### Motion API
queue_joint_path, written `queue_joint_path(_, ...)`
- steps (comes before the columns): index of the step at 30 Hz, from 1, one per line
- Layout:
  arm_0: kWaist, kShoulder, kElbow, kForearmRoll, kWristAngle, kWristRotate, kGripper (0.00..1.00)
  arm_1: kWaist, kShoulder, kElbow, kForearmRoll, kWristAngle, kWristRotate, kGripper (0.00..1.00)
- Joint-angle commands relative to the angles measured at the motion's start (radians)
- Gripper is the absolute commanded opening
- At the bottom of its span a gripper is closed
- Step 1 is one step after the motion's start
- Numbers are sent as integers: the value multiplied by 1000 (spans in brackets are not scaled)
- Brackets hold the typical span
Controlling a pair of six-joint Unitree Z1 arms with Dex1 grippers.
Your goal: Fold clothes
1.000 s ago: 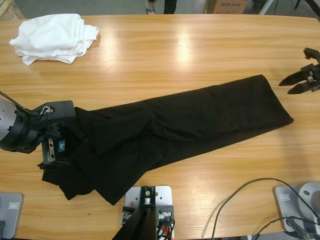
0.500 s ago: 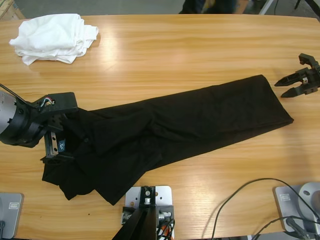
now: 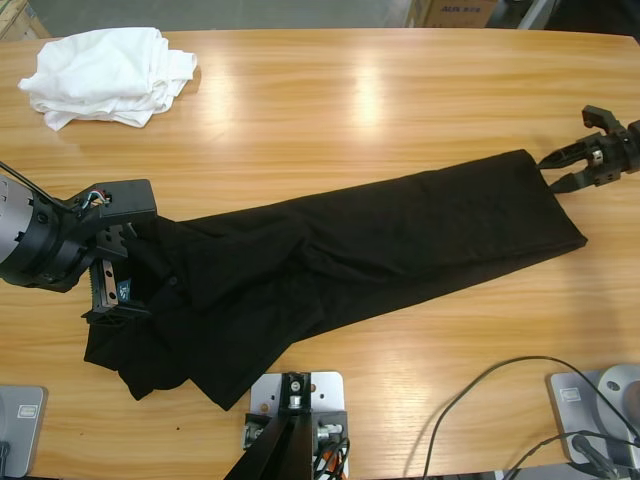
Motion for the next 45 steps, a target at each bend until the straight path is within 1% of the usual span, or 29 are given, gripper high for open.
queue_joint_path(1, -7, 48, -2, 16, 15, -16, 996, 35, 96, 1, 24, 38, 26, 824)
queue_joint_path(6, -7, 50, -9, 17, 16, -16, 996, 61, 90, 8, 40, 55, 71, 825)
queue_joint_path(12, -7, 50, -18, 25, 18, -16, 996, 61, 69, 14, 51, 40, 127, 818)
queue_joint_path(13, -7, 50, -17, 26, 18, -16, 996, 61, 66, 15, 51, 35, 136, 764)
queue_joint_path(14, -7, 50, -17, 27, 18, -16, 996, 61, 65, 16, 53, 31, 142, 679)
queue_joint_path(15, -7, 49, -18, 28, 18, -16, 996, 61, 63, 16, 53, 26, 150, 621)
queue_joint_path(16, -7, 48, -18, 28, 18, -16, 996, 61, 62, 16, 54, 22, 153, 583)
queue_joint_path(18, -7, 46, -17, 29, 18, -16, 996, 61, 67, 13, 60, 22, 156, 475)
queue_joint_path(20, -7, 45, -17, 34, 18, -15, 996, 61, 74, 10, 64, 22, 155, 466)
queue_joint_path(22, -7, 45, -17, 34, 18, -15, 996, 61, 78, 10, 66, 22, 155, 316)
queue_joint_path(23, -7, 46, -17, 34, 18, -15, 996, 61, 80, 11, 68, 22, 155, 175)
queue_joint_path(24, -7, 47, -17, 34, 18, -14, 996, 61, 80, 12, 68, 22, 155, 13)
queue_joint_path(25, -7, 49, -17, 34, 19, -14, 996, 61, 81, 12, 68, 22, 155, 0)
queue_joint_path(30, -7, 51, -16, 34, 19, -14, 996, 61, 92, 13, 71, 20, 157, 0)
queue_joint_path(35, -7, 53, -16, 34, 21, -14, 996, 61, 78, 12, 73, -9, 168, 0)
queue_joint_path(39, -7, 58, -17, 33, 21, -16, 996, 60, 3, -19, 72, -101, 150, 0)
queue_joint_path(42, -7, 59, -17, 32, 21, -16, 996, 33, -62, -31, 55, -213, 130, 0)
queue_joint_path(45, -7, 62, -17, 32, 21, -16, 996, 19, -96, -35, 36, -262, 104, 0)
